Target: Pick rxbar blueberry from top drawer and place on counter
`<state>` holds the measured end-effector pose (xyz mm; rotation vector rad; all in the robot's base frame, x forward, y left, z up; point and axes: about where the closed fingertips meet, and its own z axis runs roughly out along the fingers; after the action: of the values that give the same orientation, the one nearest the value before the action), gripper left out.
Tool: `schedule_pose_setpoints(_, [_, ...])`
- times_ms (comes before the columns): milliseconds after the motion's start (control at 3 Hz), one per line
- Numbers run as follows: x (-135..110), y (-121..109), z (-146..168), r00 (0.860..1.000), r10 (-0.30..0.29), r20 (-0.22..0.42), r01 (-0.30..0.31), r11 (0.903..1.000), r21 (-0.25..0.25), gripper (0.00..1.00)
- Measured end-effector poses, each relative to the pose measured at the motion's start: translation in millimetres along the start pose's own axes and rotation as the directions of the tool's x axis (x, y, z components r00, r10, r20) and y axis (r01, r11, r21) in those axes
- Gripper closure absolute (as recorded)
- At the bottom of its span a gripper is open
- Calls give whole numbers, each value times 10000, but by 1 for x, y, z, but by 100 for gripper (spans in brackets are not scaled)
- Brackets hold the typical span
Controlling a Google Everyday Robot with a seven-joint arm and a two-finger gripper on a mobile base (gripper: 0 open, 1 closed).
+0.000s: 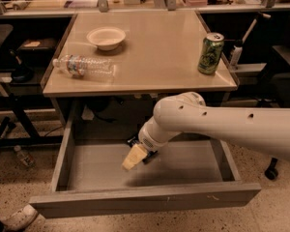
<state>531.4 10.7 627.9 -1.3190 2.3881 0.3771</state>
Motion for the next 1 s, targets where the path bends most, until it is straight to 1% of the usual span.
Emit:
schedule_pose_setpoints(333, [0,0,0,10000,2,1,-2,10000,0,0])
schedule_pose_setpoints(667, [-1,-5,7,10000,-98,10,98,9997,232,0])
schedule_pose_setpoints(1000, [2,-11,14,10000,-72,-23,73,9992,405,0])
